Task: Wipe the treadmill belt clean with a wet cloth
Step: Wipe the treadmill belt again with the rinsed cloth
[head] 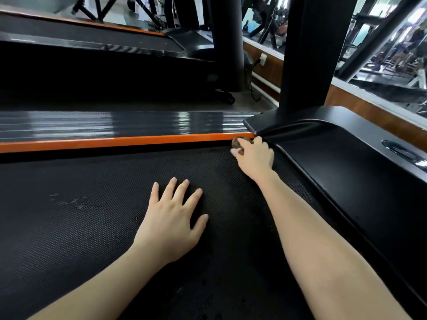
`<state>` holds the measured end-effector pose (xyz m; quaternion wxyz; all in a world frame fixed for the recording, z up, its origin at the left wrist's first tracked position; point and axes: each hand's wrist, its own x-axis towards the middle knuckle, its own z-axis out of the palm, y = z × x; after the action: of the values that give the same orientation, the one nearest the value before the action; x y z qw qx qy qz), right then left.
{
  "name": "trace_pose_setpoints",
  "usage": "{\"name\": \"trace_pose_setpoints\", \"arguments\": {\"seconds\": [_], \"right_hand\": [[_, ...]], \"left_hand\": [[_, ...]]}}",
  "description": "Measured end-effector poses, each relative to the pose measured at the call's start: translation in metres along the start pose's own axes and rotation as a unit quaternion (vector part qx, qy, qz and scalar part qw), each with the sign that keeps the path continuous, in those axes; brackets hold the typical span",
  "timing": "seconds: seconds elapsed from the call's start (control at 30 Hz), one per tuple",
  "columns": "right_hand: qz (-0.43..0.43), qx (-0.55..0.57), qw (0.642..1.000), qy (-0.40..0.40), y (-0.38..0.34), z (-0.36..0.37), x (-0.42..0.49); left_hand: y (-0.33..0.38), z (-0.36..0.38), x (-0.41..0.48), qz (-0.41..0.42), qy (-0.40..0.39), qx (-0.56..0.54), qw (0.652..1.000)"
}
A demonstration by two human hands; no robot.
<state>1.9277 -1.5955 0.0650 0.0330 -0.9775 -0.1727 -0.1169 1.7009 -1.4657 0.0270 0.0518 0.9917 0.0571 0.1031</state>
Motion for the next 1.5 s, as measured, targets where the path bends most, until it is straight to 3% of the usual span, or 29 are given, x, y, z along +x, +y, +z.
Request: {"name": "trace_pose_setpoints", "arguments": {"seconds": [0.23,0.47,0.53,0.63,0.7,0.8,0.87,0.93,1.0,1.1,1.2,1.27,1.33,1.43,1.5], "right_hand": [[-0.076,0.050,0.996,-0.014,-0.009,-0.016,-0.067],[-0.254,0.082,0.962,0.058,0.024,-0.038,-0.187],[-0.229,0.045,0.969,0.078,0.036,-0.036,-0.175],[-0.044,0.026,0.997,0.053,0.031,-0.032,-0.147],[-0.002,0.040,0.998,0.040,0.019,-0.029,-0.159],[-0.115,0.096,0.986,0.077,-0.001,-0.043,-0.228],[-0.211,0.133,0.967,0.058,0.003,-0.051,-0.271],[-0.248,0.121,0.960,0.036,0.027,-0.058,-0.278],[-0.174,0.055,0.981,0.062,0.062,-0.055,-0.258],[0.078,-0.010,0.996,0.036,0.107,-0.056,-0.225],[0.124,-0.039,0.992,0.000,0.095,-0.060,-0.234],[0.062,-0.016,0.998,0.020,0.067,-0.065,-0.266],[-0.069,0.060,0.996,0.021,0.036,-0.076,-0.319],[-0.270,0.110,0.955,-0.060,0.025,-0.096,-0.377],[-0.287,0.089,0.952,-0.064,0.039,-0.101,-0.378]], "left_hand": [[0.002,-0.007,0.000,-0.008,-0.026,-0.019,0.999],[0.003,-0.011,-0.002,-0.012,-0.046,0.001,0.999],[0.003,-0.012,-0.003,-0.011,-0.047,-0.002,0.999],[0.003,-0.011,-0.002,-0.011,-0.050,-0.017,0.999],[0.003,-0.012,-0.001,-0.013,-0.053,-0.017,0.998],[0.003,-0.013,0.001,-0.015,-0.056,-0.018,0.998],[0.004,-0.017,-0.001,-0.016,-0.059,-0.021,0.998],[0.007,-0.031,-0.008,-0.030,-0.030,-0.057,0.997],[0.006,-0.053,-0.027,-0.055,0.012,-0.119,0.991],[0.000,-0.085,-0.086,0.003,0.044,-0.128,0.991],[-0.012,-0.085,-0.152,0.057,0.021,-0.077,0.995],[-0.023,-0.072,-0.181,0.045,-0.016,-0.055,0.997],[-0.030,-0.060,-0.196,0.026,-0.045,-0.052,0.997],[-0.034,-0.051,-0.198,0.022,-0.048,-0.054,0.997],[-0.032,-0.051,-0.197,0.022,-0.040,-0.059,0.997]]}}
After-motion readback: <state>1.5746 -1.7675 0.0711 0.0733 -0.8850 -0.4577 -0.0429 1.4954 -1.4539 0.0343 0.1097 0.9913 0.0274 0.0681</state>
